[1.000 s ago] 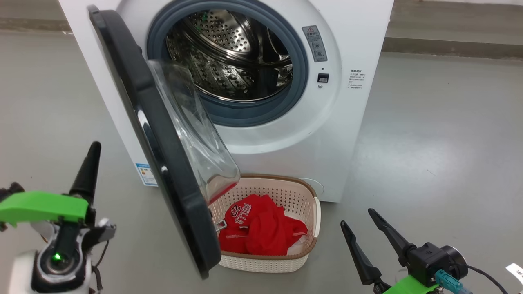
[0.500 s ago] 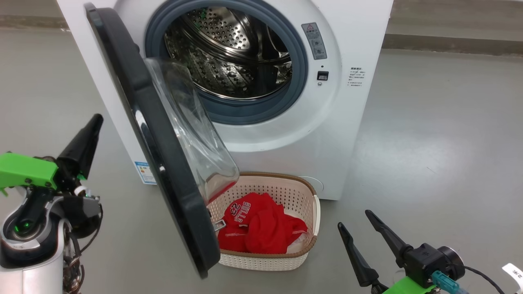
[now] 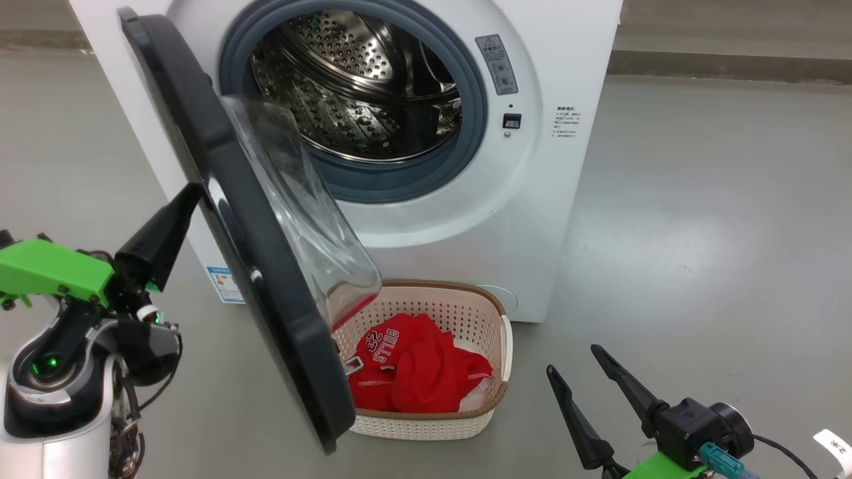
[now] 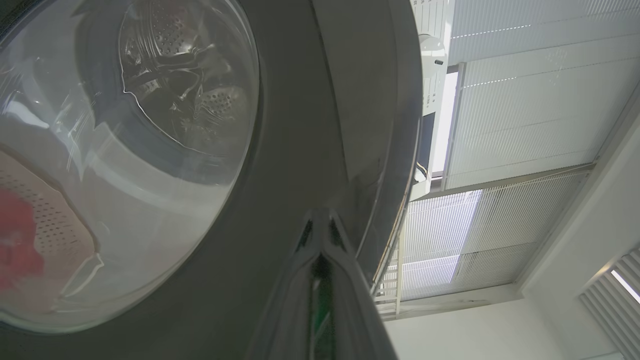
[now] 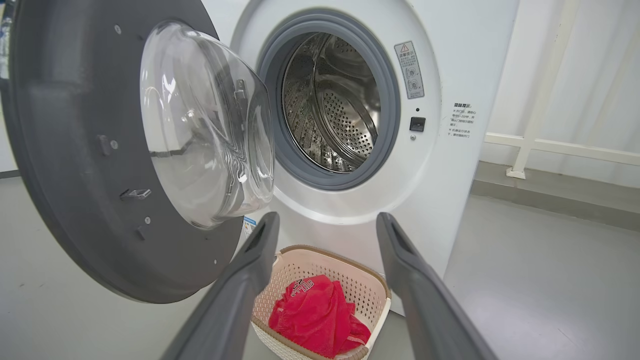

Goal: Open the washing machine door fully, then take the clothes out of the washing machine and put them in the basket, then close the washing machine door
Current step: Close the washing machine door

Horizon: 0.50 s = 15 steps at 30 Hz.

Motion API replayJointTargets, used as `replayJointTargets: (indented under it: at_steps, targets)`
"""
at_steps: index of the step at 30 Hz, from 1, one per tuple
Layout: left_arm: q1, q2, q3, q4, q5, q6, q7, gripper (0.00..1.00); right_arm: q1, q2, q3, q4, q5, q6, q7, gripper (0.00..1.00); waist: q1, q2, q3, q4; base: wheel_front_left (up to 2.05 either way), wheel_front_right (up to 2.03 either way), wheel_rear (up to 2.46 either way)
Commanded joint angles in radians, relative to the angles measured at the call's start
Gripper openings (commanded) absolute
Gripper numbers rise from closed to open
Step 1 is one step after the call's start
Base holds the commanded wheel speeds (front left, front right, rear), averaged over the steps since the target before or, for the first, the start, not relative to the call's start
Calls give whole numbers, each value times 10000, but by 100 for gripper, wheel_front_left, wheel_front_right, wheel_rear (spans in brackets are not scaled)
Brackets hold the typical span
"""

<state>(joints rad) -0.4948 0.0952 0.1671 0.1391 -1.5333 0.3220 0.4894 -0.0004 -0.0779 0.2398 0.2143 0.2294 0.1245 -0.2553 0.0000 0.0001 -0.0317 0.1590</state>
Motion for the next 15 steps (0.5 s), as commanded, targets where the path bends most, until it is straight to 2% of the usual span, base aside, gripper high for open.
replayJointTargets:
  at_steps: [1,8,15]
  targets:
    - [-156,264,216,-328,-48,39,69,0,-404,-21,229,-217,78,62,-65,100,0,-1,7,-23,0,0,0]
    - [-94,-4,35,-342,-51,-148,-100,0,-448,-41,279,-217,95,62,-65,100,0,-1,80,-181,0,0,0]
    - [-301,-214,-231,9,63,-739,-541,0,-511,-98,329,-178,114,62,-65,100,0,-1,185,-439,0,0,0]
